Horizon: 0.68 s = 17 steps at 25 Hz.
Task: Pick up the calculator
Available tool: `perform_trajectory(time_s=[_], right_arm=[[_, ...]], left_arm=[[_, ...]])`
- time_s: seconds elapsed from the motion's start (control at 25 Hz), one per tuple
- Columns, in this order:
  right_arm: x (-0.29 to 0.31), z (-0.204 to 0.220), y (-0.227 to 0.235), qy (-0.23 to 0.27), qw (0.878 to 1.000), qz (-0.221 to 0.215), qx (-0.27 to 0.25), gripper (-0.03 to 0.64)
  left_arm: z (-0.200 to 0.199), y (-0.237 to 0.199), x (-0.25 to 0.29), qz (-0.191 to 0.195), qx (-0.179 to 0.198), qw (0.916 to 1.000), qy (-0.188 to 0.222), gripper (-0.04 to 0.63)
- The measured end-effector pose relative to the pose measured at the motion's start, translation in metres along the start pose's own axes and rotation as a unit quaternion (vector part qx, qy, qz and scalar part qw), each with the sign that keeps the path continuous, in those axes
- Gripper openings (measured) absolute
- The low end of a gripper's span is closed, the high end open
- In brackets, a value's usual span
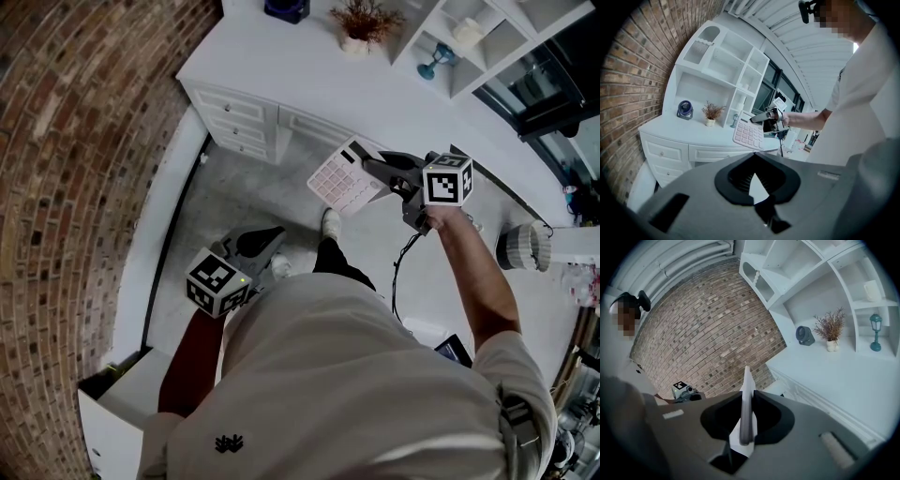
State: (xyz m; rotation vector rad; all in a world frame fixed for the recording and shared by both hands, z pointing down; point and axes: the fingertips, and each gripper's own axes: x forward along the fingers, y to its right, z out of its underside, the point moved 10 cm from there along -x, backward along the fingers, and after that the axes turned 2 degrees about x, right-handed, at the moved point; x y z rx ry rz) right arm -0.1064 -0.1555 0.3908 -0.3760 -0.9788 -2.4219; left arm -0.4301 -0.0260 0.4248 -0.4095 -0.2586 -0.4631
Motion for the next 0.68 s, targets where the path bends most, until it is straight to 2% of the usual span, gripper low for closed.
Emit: perform_trajectory(time_s=[0.68], right_arm=[[0.0003, 0.0003, 0.0073, -0.015, 1.000, -0.003, -0.001, 0.075]], left_arm=[[-0.0014, -0.0070, 0.0054, 0.004, -0.009, 1.0000, 0.000, 0.005]])
